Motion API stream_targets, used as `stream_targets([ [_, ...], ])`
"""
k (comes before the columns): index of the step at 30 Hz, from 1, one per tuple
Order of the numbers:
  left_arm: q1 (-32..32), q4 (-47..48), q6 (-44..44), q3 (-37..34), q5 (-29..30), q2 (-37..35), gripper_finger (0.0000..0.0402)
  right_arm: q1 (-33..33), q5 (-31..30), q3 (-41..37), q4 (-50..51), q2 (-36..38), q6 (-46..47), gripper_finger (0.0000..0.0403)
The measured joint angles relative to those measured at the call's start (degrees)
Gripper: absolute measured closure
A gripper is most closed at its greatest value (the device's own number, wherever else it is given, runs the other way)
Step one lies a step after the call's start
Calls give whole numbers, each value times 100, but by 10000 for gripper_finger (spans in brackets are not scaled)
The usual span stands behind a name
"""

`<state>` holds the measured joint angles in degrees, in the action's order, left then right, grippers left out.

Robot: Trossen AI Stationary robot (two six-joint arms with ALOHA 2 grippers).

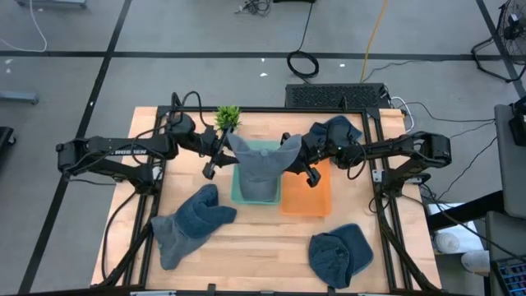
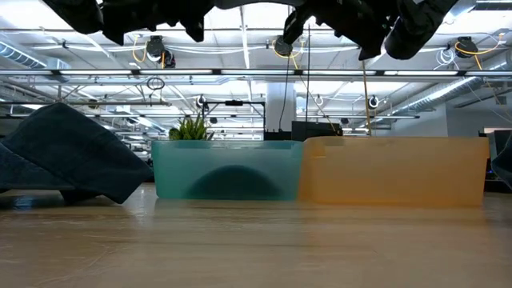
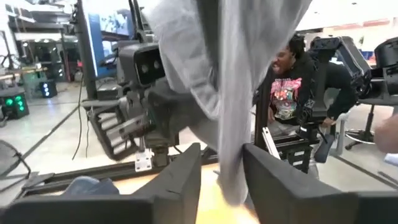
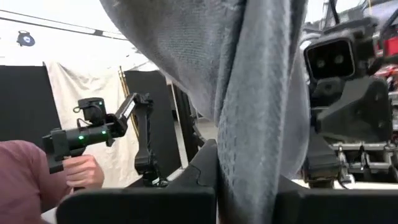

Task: Pick & Place hat
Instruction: Put the top gray cap into the green bin

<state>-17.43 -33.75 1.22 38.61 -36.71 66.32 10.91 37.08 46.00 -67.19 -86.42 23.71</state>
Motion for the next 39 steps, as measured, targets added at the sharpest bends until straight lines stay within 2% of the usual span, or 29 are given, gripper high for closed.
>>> stream_targets([
  [5,-91,379,165,2,-9,-421,225,126,110,-20,218,238,135,401],
  [11,-155,1143,-3,0,9,-1054,179,343,221,-121,1719,860,183,402],
  [21,-194,2290,-49,2,1034,-1752,134,676,197,-122,4079,1880,-62,402],
  [30,-178,2868,243,2,1149,-1724,85,672,52,-118,6143,2012,-40,402],
  [34,-57,3098,510,2,1226,-1584,79,610,-119,-118,6408,1985,112,403],
  [39,175,3032,644,2,1651,-1344,91,466,-118,-118,6366,1987,126,403],
])
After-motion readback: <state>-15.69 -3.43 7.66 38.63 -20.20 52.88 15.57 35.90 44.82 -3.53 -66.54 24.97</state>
